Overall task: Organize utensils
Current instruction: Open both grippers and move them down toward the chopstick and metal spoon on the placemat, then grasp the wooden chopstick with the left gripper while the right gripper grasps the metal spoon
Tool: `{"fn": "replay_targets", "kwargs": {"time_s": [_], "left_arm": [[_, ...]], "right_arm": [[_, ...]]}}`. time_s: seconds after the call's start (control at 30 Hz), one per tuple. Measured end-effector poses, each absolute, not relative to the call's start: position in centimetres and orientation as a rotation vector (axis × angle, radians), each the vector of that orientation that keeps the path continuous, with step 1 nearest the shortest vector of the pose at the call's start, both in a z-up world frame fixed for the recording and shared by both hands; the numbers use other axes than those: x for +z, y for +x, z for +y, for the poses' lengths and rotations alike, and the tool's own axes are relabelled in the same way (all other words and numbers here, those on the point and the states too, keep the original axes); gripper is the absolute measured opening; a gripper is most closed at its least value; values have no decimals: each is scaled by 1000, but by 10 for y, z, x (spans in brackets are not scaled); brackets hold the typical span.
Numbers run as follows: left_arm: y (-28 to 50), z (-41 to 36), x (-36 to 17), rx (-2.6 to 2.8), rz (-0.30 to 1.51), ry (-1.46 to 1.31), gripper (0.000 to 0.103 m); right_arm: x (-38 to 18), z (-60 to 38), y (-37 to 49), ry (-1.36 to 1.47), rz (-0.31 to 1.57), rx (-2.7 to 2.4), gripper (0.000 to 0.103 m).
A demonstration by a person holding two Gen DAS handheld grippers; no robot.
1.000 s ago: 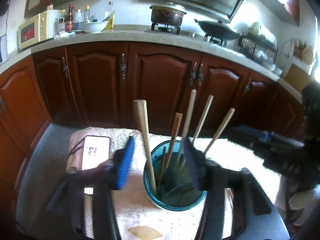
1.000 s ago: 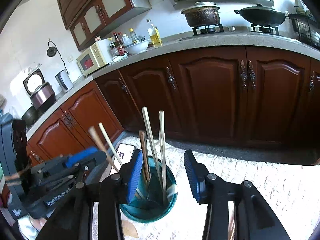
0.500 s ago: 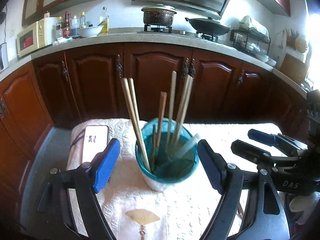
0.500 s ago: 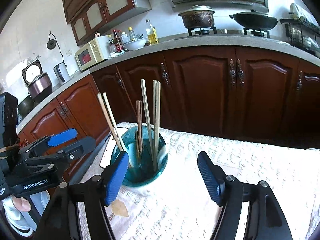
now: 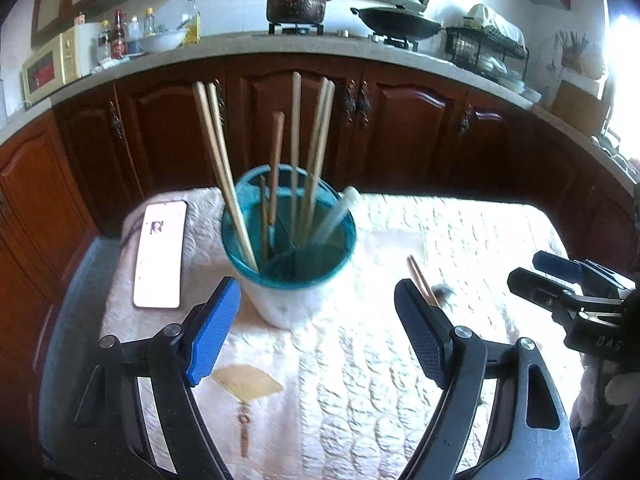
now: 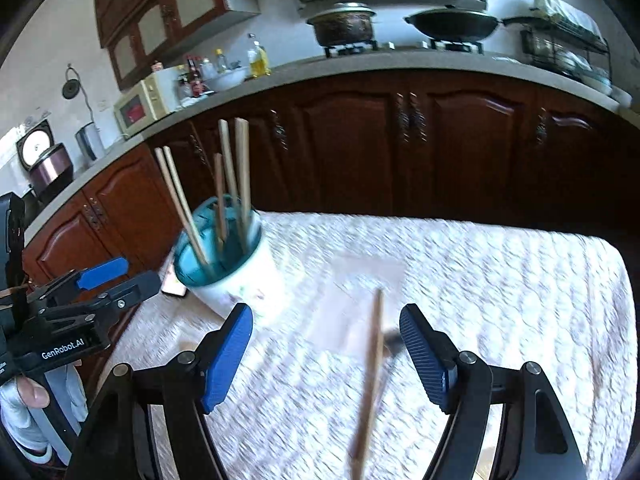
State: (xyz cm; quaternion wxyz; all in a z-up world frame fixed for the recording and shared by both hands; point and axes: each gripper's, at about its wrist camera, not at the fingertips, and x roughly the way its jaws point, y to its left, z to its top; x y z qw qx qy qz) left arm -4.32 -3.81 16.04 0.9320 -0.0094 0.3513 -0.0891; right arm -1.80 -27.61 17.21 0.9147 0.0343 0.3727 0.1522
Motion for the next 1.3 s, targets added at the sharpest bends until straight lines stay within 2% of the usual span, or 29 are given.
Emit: {"fn": "replay_targets", "kwargs": {"time_s": [0.6, 0.63, 0.67, 0.73, 0.93, 1.23, 1.3], "left_arm": [[-39, -70, 123, -264, 827, -41, 80], [-37, -71, 120, -265, 837, -39, 80], [-36, -72, 117, -267, 845, -38, 80], [-34, -73, 112, -270, 858, -38, 80], [-27, -75, 101, -277, 880, -32, 80], [-16, -71, 90, -274, 910, -51, 80], [-14, -72, 88, -278, 916, -53, 80]], "right_arm": [[126, -316, -10, 82, 869, 231, 73], [122, -315, -5, 81, 880, 236, 71], [117, -313, 1, 82, 893, 244, 62], [105, -310, 15, 85, 936, 256, 53], [78, -309, 52, 131, 1023, 263, 42], [47, -305, 75, 189, 1127, 277, 41], [42, -301, 75, 183, 1131, 278, 25]]}}
